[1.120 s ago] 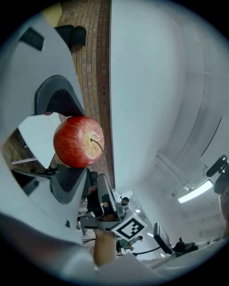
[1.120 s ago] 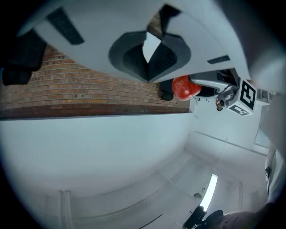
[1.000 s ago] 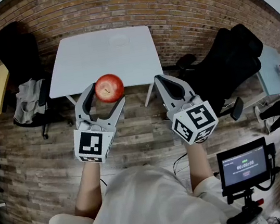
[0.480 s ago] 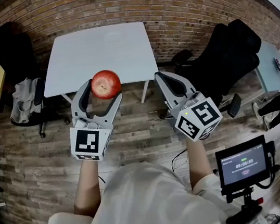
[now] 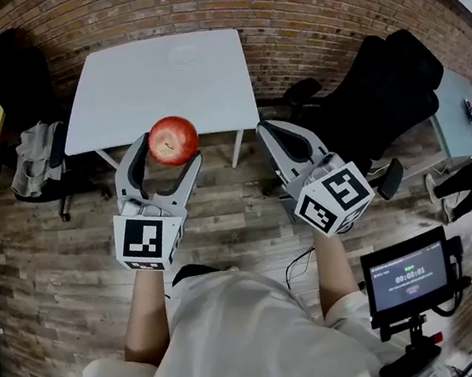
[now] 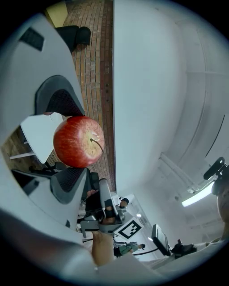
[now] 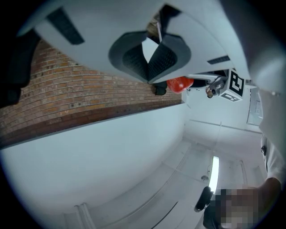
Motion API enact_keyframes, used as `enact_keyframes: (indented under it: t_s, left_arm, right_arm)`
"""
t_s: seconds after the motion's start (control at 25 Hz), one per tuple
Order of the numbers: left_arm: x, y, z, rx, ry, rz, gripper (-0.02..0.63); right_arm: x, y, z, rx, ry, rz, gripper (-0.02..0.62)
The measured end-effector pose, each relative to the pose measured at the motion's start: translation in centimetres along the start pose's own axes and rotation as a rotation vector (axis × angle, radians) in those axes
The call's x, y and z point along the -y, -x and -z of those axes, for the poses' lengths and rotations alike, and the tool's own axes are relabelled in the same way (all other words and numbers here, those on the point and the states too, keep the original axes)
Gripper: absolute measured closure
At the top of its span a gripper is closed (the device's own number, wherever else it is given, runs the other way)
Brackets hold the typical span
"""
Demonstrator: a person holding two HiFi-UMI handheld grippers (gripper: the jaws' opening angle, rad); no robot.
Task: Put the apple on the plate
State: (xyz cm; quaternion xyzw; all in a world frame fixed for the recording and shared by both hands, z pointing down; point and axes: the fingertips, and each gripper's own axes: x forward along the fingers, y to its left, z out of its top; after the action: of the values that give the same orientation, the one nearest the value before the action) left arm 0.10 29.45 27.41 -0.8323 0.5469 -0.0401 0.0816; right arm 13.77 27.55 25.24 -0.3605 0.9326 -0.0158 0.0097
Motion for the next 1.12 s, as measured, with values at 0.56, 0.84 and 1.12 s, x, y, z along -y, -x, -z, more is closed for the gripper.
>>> enact_keyframes:
  t_s: [0.56, 0.84, 1.12]
  left_arm:
    - [0.9, -1.7, 0.9, -0.020, 0.015, -0.005, 0.242]
    - [-2.3, -7.9, 3.1, -0.004, 0.025, 0.023, 0.242]
    - [-6.5, -15.2, 3.8, -0.010, 0.026, 0.067, 0.242]
  right_arm:
    - [1.2, -0.2, 0.8, -0.012, -0.015, -0.067, 0.592]
    - [5.4, -4.5, 1.7, -0.021, -0.028, -0.047, 0.592]
    - [10.8, -10.3, 1.4, -0.025, -0.039, 0.009, 0.592]
